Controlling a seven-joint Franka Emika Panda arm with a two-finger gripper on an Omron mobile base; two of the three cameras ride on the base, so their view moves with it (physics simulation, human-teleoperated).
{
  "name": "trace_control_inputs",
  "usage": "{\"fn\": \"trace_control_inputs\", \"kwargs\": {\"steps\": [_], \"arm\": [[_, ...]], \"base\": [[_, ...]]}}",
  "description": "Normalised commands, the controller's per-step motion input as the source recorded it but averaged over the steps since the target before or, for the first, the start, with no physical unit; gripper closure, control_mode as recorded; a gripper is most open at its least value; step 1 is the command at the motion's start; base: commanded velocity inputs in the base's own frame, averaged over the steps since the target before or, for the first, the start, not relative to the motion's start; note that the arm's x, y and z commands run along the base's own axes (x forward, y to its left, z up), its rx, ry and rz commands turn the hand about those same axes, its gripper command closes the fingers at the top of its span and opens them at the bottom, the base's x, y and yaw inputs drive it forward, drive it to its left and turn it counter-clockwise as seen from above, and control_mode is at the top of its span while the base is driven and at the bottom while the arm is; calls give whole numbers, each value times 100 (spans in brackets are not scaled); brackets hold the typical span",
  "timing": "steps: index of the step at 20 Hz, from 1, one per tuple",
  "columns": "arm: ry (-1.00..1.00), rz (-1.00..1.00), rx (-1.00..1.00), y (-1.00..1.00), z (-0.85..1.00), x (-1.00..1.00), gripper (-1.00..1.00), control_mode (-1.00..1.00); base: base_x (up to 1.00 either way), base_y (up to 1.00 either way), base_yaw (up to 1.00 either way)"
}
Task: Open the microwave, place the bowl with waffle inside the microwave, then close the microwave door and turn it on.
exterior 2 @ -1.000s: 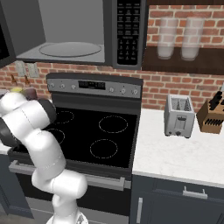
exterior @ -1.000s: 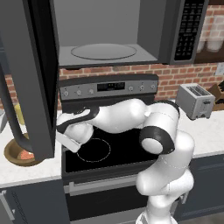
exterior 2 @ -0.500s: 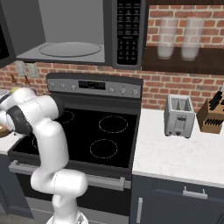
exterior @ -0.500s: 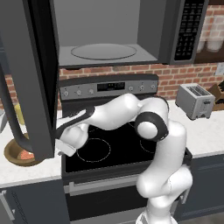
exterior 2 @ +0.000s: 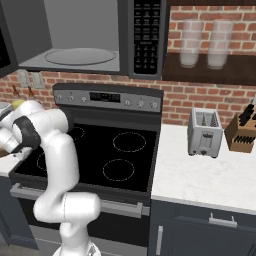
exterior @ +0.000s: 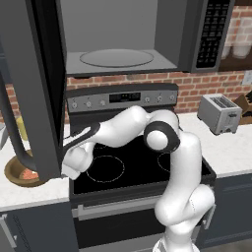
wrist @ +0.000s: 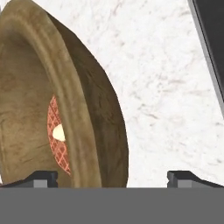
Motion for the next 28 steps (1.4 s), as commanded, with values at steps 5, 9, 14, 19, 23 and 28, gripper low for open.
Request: {"fn": "trace_control_inputs", "kwargs": {"steps": [5, 9, 14, 19, 23, 28], "arm": [[0, 0, 0, 12, -6, 4, -100, -100], [0, 0, 0, 0, 0, 0, -100, -100], [0, 0, 0, 0, 0, 0, 100, -100], [0, 0, 0, 0, 0, 0, 100, -100], [0, 0, 0, 0, 0, 0, 100, -100], [-5, -1, 0, 0, 0, -23, 100, -100]], "base": [[0, 0, 0], [0, 0, 0], [0, 0, 0], [0, 0, 0], [0, 0, 0], [0, 0, 0]]}}
